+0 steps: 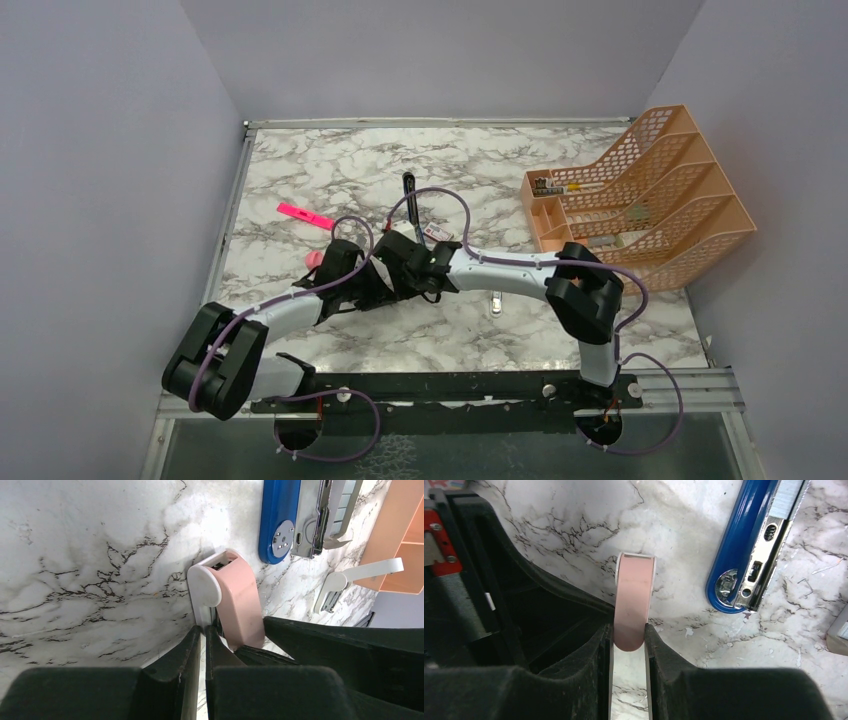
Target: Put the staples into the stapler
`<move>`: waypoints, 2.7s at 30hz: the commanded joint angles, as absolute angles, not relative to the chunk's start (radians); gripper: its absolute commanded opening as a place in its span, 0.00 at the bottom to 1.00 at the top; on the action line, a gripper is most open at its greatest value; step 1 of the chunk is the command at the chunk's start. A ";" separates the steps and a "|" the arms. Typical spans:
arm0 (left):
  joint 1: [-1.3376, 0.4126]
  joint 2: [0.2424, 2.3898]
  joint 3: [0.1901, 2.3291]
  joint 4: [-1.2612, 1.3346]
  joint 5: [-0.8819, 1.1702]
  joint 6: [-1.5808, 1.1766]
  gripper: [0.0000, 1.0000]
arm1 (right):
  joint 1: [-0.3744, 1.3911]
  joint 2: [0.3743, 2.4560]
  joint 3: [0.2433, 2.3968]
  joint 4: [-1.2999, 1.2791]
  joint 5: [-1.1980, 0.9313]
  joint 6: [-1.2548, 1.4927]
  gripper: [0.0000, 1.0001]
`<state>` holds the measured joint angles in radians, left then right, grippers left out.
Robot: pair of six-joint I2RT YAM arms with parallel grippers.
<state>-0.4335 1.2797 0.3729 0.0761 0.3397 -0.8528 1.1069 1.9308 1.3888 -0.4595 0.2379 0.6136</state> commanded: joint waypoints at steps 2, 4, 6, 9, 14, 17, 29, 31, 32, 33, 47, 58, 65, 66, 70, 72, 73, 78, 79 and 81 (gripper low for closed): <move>-0.439 1.256 0.385 0.032 0.244 -0.848 0.08 | 1.114 2.014 1.396 -0.522 0.187 0.647 0.26; -0.439 1.233 0.385 0.018 0.234 -0.850 0.09 | 1.114 2.030 1.407 -0.532 0.186 0.649 0.26; -0.439 1.209 0.388 0.003 0.220 -0.854 0.11 | 1.114 2.038 1.416 -0.535 0.189 0.650 0.26; -0.439 1.171 0.392 -0.041 0.189 -0.858 0.14 | 1.114 2.057 1.436 -0.542 0.196 0.649 0.26; -0.436 1.116 0.405 -0.096 0.135 -0.875 0.18 | 1.113 2.113 1.483 -0.586 0.185 0.650 0.26; -0.430 1.079 0.409 -0.130 0.097 -0.889 0.19 | 1.112 2.120 1.485 -0.595 0.186 0.650 0.26; -0.409 1.036 0.452 -0.174 0.049 -0.905 0.26 | 1.078 1.958 1.550 -0.552 0.265 0.640 0.50; -0.405 1.034 0.463 -0.176 0.049 -0.908 0.26 | 1.058 1.920 1.554 -0.544 0.277 0.636 0.52; -0.401 1.034 0.468 -0.176 0.049 -0.909 0.27 | 1.047 1.901 1.552 -0.538 0.280 0.632 0.53; -0.399 1.035 0.476 -0.175 0.051 -0.909 0.28 | 1.033 1.880 1.548 -0.532 0.283 0.631 0.54; -0.388 1.110 0.564 -0.077 0.188 -0.898 0.60 | 0.802 1.931 1.707 -0.349 0.285 0.332 0.77; -0.388 1.217 0.596 -0.037 0.253 -0.866 0.66 | 0.761 2.156 2.001 -0.389 0.296 0.243 0.78; -0.388 1.286 0.609 0.024 0.301 -0.864 0.65 | 0.754 2.230 2.086 -0.454 0.291 0.230 0.69; -0.387 1.298 0.613 0.030 0.308 -0.861 0.64 | 0.753 2.236 2.089 -0.465 0.286 0.231 0.68; -0.388 1.345 0.619 0.065 0.339 -0.860 0.59 | 0.750 2.251 2.093 -0.492 0.250 0.242 0.57; -0.388 1.370 0.621 0.080 0.352 -0.859 0.56 | 0.750 2.248 2.086 -0.493 0.225 0.248 0.51; -0.387 1.380 0.622 0.086 0.356 -0.860 0.55 | 0.749 2.244 2.078 -0.490 0.215 0.250 0.48; -0.388 1.438 0.630 0.118 0.374 -0.858 0.52 | 0.750 2.220 2.053 -0.492 0.200 0.255 0.46; -0.387 1.455 0.632 0.125 0.379 -0.860 0.52 | 0.750 2.215 2.051 -0.493 0.199 0.254 0.45; -0.388 1.479 0.633 0.139 0.387 -0.862 0.49 | 0.749 2.203 2.042 -0.492 0.194 0.249 0.39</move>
